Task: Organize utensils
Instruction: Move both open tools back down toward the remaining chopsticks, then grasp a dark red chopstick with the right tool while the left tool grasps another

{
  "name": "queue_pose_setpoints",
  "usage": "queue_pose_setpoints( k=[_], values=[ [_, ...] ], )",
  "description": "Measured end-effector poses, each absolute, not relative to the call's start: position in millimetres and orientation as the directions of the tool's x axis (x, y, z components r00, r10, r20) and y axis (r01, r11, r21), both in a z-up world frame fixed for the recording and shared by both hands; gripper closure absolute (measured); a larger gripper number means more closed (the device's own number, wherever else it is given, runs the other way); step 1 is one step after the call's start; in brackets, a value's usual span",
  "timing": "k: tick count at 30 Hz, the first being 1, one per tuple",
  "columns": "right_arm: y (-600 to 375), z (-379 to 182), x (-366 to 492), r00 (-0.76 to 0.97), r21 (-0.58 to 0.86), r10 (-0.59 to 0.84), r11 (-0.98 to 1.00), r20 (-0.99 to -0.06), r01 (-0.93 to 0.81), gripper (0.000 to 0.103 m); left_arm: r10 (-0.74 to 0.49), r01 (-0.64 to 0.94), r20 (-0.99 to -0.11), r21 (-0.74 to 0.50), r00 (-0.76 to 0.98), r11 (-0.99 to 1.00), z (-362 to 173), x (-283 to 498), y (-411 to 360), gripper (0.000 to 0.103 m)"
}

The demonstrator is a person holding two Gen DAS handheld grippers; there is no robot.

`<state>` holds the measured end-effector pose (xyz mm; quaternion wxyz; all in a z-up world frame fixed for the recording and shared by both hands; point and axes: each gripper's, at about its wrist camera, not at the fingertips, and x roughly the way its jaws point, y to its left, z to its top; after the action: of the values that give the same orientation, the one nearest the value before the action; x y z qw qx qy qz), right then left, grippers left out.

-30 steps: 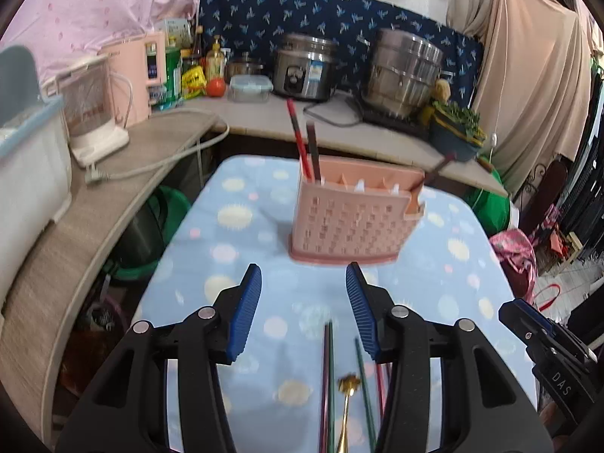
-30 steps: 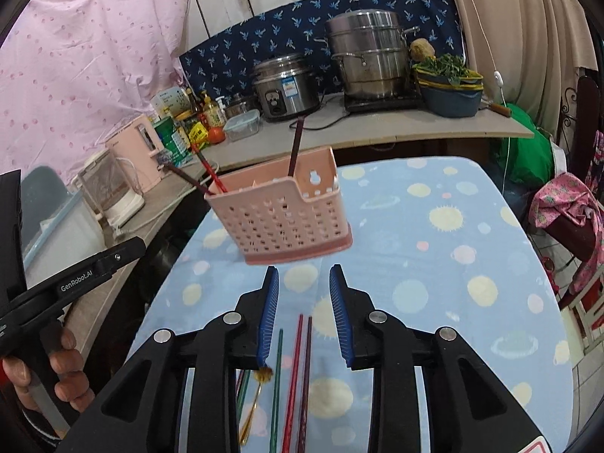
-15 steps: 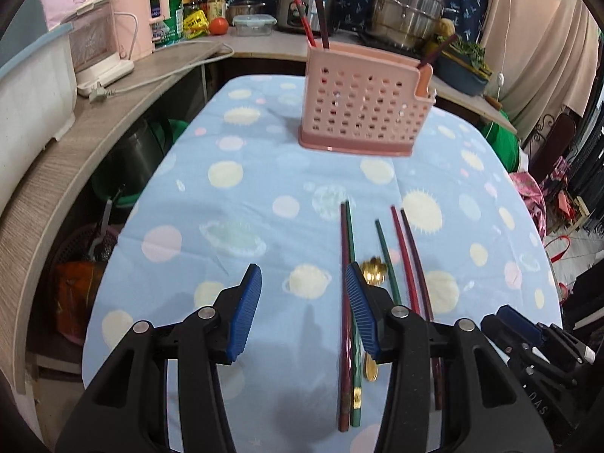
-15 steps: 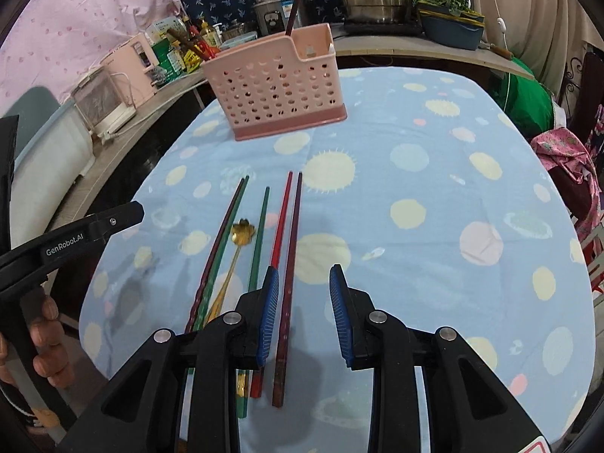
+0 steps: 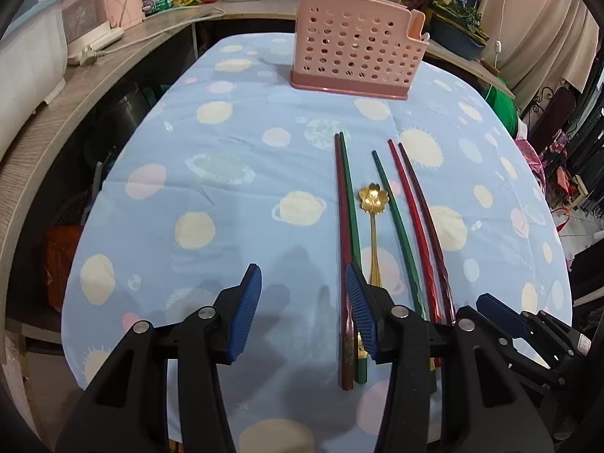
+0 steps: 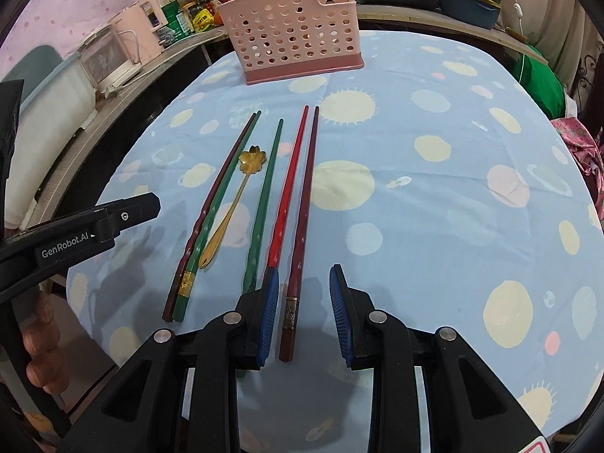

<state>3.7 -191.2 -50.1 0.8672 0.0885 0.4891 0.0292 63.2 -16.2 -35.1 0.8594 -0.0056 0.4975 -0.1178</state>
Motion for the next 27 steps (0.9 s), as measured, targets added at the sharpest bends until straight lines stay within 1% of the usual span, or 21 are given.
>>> queue_pose_setpoints(
  k=[10, 15, 19, 21, 27],
  values=[
    [-188, -59, 4, 0.5, 0.167, 0.128, 0.985, -0.857, 0.035, 0.08, -0.209, 0.196, -0.868, -0.133, 0.449, 0.972, -45, 55, -13, 0.059],
    [-185, -62, 2, 0.5, 0.136, 0.104, 0.99, -0.86, 0.028, 0.087, -0.215, 0.198, -0.871, -0.139, 0.442, 0.97, -46, 52, -12, 0.059],
    [-186, -63, 1, 0.506, 0.107, 0.075, 0.994, -0.859, 0.035, 0.096, -0.222, 0.205, -0.869, -0.143, 0.443, 0.968, -45, 50, -12, 0.057],
    [-189, -63, 1, 0.506, 0.113, 0.075, 0.993, -0.859, 0.043, 0.096, -0.229, 0.214, -0.867, -0.147, 0.443, 0.966, -44, 47, -14, 0.054],
    [-189, -63, 0, 0.506, 0.114, 0.076, 0.992, -0.859, 0.045, 0.096, -0.243, 0.243, -0.877, -0.151, 0.414, 0.958, -51, 42, -22, 0.054]
  ],
)
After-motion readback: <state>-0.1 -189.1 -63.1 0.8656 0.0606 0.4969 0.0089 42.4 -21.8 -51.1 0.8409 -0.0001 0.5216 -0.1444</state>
